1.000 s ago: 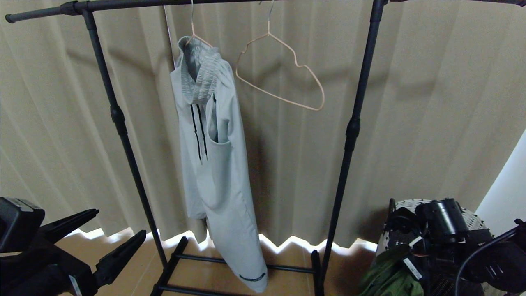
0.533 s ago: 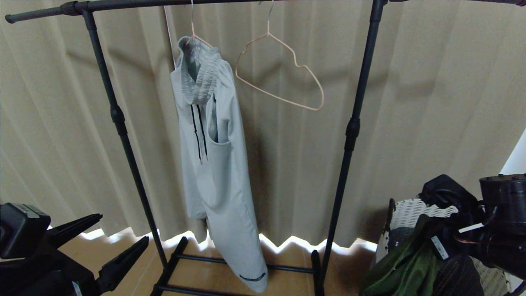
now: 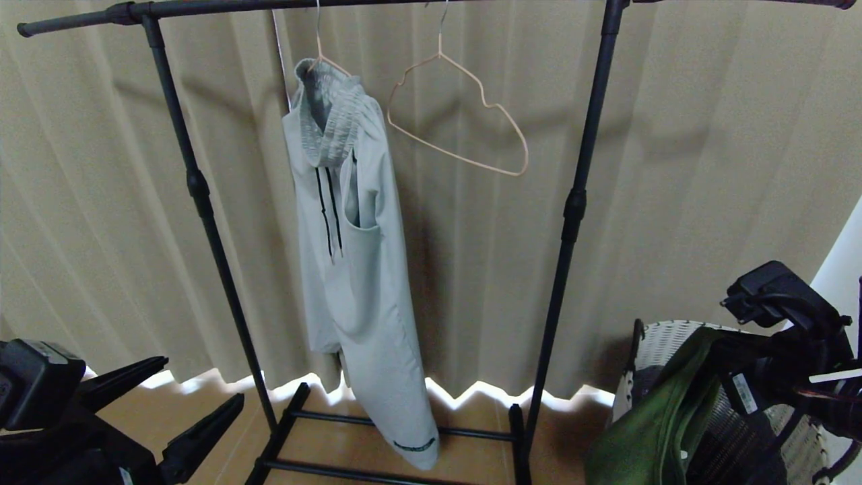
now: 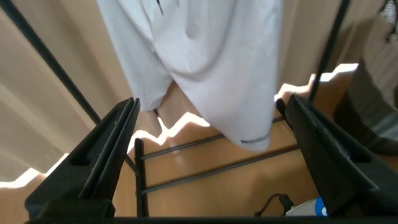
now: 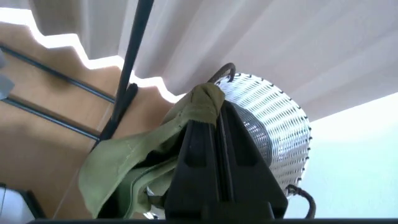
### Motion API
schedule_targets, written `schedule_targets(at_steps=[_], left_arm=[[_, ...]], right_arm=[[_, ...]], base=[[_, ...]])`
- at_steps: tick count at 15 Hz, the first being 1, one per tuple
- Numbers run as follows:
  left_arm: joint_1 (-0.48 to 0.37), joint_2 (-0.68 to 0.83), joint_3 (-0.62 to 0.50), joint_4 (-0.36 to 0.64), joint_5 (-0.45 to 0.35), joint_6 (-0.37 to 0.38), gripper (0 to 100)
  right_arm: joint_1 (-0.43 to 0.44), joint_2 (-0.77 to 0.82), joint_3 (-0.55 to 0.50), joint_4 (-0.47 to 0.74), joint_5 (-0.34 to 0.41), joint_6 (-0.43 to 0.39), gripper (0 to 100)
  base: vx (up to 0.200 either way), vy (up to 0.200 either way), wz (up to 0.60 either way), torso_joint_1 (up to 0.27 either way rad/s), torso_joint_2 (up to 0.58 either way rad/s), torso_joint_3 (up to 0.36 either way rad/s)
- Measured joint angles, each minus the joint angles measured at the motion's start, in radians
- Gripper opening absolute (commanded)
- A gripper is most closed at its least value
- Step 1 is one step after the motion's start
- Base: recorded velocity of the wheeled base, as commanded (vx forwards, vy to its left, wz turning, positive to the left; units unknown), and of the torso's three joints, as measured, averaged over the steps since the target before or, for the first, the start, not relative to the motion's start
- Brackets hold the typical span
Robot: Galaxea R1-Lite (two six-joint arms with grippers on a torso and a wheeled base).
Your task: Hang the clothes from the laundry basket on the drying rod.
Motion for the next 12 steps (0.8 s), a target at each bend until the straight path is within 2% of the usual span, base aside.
schedule_targets(at_steps=[1,7,12], left_arm=[[0.000,0.000,0.000,-0.002,0.000,0.000,100],[0.000,0.002,0.000,0.000,-0.001,-0.004,100],[-0.001,0.000,-0.003,-0.001,-0.001,-0.006,100]], right_arm=[[0.001,-0.004,0.000,0.000,0.000,0.000,0],[0.001,-0.008,0.005,0.000,0.000,0.000,0],[0.000,-0.008,0.002,0.000,-0.001,0.000,0]], base=[[-0.200,0.000,0.00,0.007,0.00,0.012],[0.000,0.000,0.00,0.000,0.00,0.000],[0.000,0.200,0.00,-0.002,0.00,0.004]])
